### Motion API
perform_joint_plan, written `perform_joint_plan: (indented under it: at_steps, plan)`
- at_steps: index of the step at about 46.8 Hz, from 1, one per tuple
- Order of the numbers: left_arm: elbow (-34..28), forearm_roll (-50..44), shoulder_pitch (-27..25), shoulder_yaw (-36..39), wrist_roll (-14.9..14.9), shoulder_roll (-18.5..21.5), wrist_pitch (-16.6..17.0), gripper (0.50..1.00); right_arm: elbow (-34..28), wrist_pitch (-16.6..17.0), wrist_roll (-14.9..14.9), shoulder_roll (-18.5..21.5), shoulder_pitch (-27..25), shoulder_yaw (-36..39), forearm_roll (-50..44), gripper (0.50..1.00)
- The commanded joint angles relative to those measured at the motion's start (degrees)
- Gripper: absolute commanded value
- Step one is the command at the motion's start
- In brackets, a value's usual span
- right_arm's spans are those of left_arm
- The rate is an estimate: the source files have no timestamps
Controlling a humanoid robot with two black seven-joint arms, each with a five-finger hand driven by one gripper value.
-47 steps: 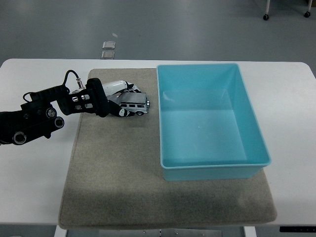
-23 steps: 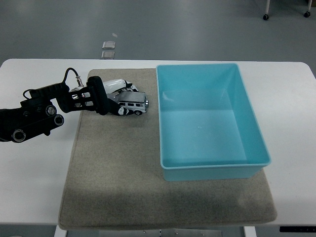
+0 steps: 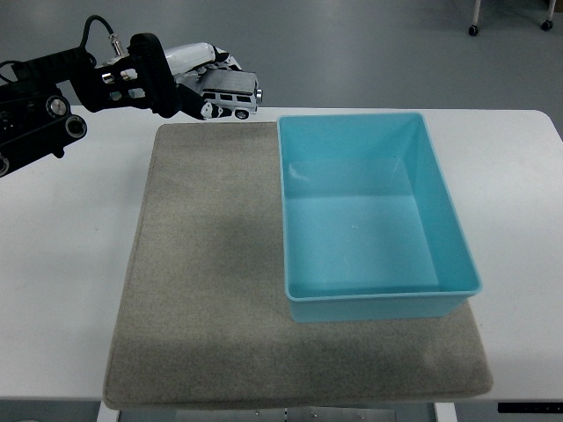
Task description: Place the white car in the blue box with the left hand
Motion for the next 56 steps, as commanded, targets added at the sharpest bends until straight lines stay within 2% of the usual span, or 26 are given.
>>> perform_joint_plan:
  at_steps: [1,6,19,26,33,46,56]
  plan:
    - [-1.48,-0.06,-2.42,-0.17,0.26,-0.66,-0.92,0.5,0.0,0.0,0.01,0.0,0.04,0.0,0.0,0.936]
    - [-3.85,0.12,-4.44,-0.17,0.88,-2.15,-1.63,0.5,0.0,0.0,0.01,0.0,-0.05,0.0,0.0,0.936]
    - [-9.21,1.7,-5.41,1.32,1.05,-8.48,-2.94,0.5,0.09,0.0,0.01,0.0,0.04,0.0,0.0,0.936]
    - [-9.22,5.92,-4.62,4.75,0.88,-13.75,-3.03,0.5,0.0,0.0,0.01,0.0,0.04,0.0,0.0,0.936]
    - [-8.95,6.8,-2.95,8.09,0.44,-17.36,-3.03,0.5,0.0,0.0,0.01,0.0,-0.05,0.0,0.0,0.936]
    - [-5.88,9.87,0.3,10.46,-0.26,-21.67,-3.03,0.5,0.0,0.0,0.01,0.0,0.04,0.0,0.0,0.936]
    - [-4.64,11.11,1.62,10.55,-0.35,-23.25,-3.12,0.5,0.0,0.0,0.01,0.0,-0.05,0.0,0.0,0.936]
